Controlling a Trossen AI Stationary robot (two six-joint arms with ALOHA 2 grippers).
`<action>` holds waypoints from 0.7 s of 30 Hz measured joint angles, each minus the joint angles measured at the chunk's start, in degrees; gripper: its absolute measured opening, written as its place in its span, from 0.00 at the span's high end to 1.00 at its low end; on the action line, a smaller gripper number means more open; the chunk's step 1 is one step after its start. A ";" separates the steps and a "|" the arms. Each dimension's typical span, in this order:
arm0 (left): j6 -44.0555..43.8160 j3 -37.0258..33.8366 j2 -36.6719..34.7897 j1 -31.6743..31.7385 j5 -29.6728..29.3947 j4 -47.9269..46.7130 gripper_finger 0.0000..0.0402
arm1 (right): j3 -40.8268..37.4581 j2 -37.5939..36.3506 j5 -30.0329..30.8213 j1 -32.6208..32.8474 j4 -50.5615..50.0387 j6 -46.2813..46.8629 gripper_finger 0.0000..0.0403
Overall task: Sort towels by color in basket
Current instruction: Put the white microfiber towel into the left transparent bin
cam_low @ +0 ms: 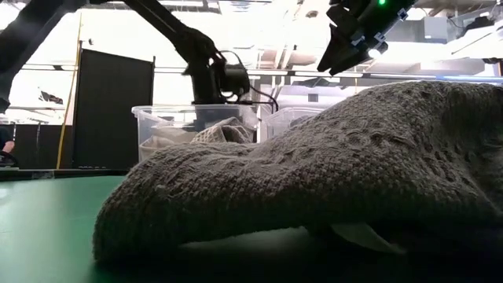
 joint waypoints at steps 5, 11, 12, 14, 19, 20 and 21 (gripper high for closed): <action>2.30 0.04 -7.44 -0.07 -1.33 -3.28 0.38 | 0.00 0.00 0.00 0.25 0.02 0.04 0.35; 6.12 0.07 -11.45 -0.29 -3.23 -7.90 0.38 | 0.00 0.00 0.00 0.09 0.35 -0.07 0.35; 6.74 0.10 -11.45 -0.45 -3.39 -8.89 0.38 | 0.00 0.00 0.00 -0.03 0.47 -0.23 0.35; 7.81 -0.04 -10.84 -0.59 -4.32 -11.00 0.38 | 0.00 0.00 0.01 -0.28 0.62 -0.26 0.35; 6.82 -3.70 -9.16 -0.64 -4.06 -9.22 0.38 | 0.00 0.00 0.02 -0.28 0.68 -0.32 0.35; 6.12 -4.59 -8.73 -0.53 -3.73 -8.62 0.38 | 0.00 0.00 0.02 -0.28 0.66 -0.44 0.35; 5.55 -5.29 -8.24 -0.32 -3.86 -8.02 0.38 | 0.00 0.00 0.02 -0.28 0.68 -0.48 0.35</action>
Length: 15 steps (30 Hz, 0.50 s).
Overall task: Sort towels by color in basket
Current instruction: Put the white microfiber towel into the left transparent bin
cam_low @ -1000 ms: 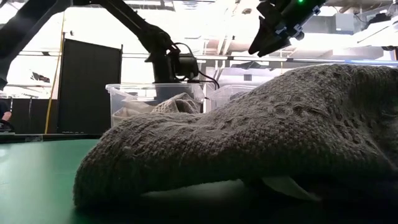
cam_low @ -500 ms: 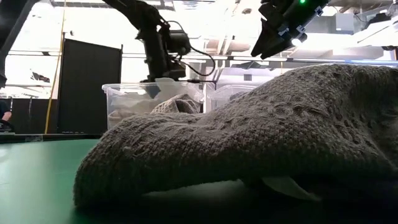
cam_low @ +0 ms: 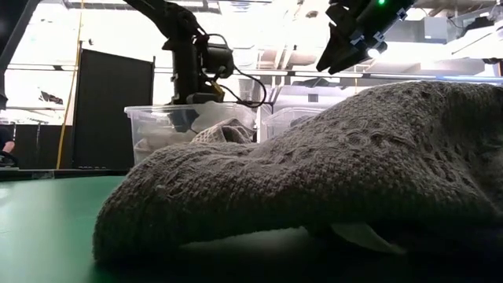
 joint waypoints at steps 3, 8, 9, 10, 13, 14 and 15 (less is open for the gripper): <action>-2.05 -1.22 1.75 0.67 -0.03 1.98 0.38 | 0.00 0.00 0.00 0.00 -0.01 -0.15 0.35; -4.08 0.01 2.62 1.38 2.11 5.19 0.38 | 0.00 0.00 0.00 0.00 0.00 -0.37 0.35; -4.08 0.95 2.43 1.46 3.01 5.08 0.38 | 0.00 0.00 0.00 0.00 0.13 -0.45 0.35; -3.88 1.71 2.64 1.48 3.22 4.42 0.38 | 0.00 0.00 0.00 0.00 0.27 -0.44 0.35; -2.93 5.14 2.71 1.61 4.61 0.78 0.38 | 0.00 0.00 0.00 0.00 0.46 -0.46 0.35; -2.16 6.61 2.21 1.63 5.01 -0.52 0.38 | 0.00 0.00 0.00 0.00 0.44 -0.46 0.35; -1.64 7.95 1.87 1.59 5.34 -1.85 0.38 | 0.00 0.00 0.00 0.00 0.47 -0.46 0.35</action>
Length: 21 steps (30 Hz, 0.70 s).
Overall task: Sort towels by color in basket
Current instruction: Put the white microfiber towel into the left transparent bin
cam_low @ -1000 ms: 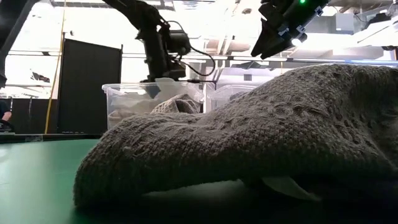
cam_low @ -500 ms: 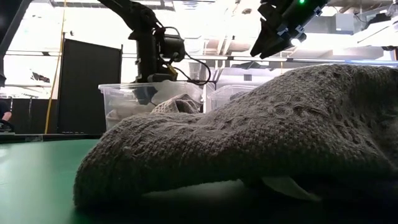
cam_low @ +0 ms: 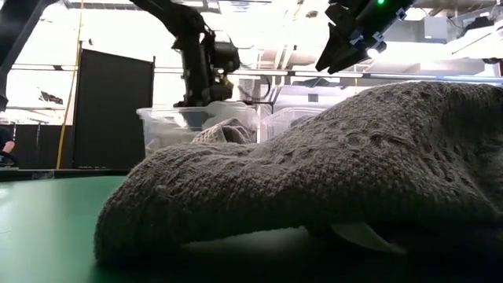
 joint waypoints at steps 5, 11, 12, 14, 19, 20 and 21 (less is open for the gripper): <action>-0.05 4.32 0.71 0.00 -0.86 -3.45 0.39 | 0.00 0.00 0.00 0.00 -0.01 -0.05 0.35; -4.32 6.00 0.56 1.26 -6.58 2.43 0.39 | 0.00 0.00 0.00 0.00 0.01 -0.13 0.35; -5.14 5.96 0.91 1.43 -7.15 3.40 0.39 | 0.00 0.00 0.00 0.00 0.02 -0.13 0.35; -6.46 6.00 1.61 1.55 -7.63 4.55 0.39 | 0.00 0.00 0.00 0.00 0.03 -0.16 0.35; -7.12 6.00 6.64 1.77 -9.06 3.25 0.39 | 0.00 0.00 0.00 0.09 0.08 -0.41 0.35; -7.02 6.00 7.79 1.77 -9.12 3.04 0.39 | 0.00 0.00 0.00 0.11 0.07 -0.42 0.35; -7.00 6.00 8.98 1.77 -9.14 2.82 0.39 | 0.00 0.00 0.00 0.13 0.02 -0.47 0.35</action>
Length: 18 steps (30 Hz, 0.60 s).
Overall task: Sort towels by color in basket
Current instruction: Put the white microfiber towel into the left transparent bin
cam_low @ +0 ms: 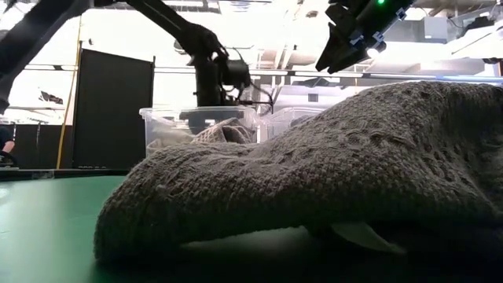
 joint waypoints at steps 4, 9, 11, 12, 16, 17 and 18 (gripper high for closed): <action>1.41 0.26 5.06 -0.30 -0.62 -0.79 0.39 | 0.00 0.00 0.00 0.07 -0.20 -0.11 0.35; 4.52 0.37 7.33 -0.78 -1.11 -1.82 0.39 | 0.00 0.00 0.00 0.06 -0.29 -0.38 0.35; 5.04 0.37 6.43 -0.79 -1.65 -2.47 0.39 | 0.00 0.00 0.00 0.04 -0.31 -0.46 0.35; 5.20 0.46 5.79 -0.79 -1.69 -2.49 0.39 | 0.00 0.00 0.00 0.04 -0.31 -0.52 0.35; 5.67 0.59 1.29 -0.65 -1.95 -3.70 0.39 | 0.00 0.00 0.00 0.04 -0.26 -0.50 0.35; 5.64 0.76 -0.33 -0.64 -2.09 -3.88 0.39 | 0.00 0.00 0.00 0.04 -0.25 -0.36 0.35; 5.62 0.99 -1.95 -0.66 -2.16 -3.78 0.39 | 0.00 0.00 -0.02 0.04 -0.25 -0.26 0.35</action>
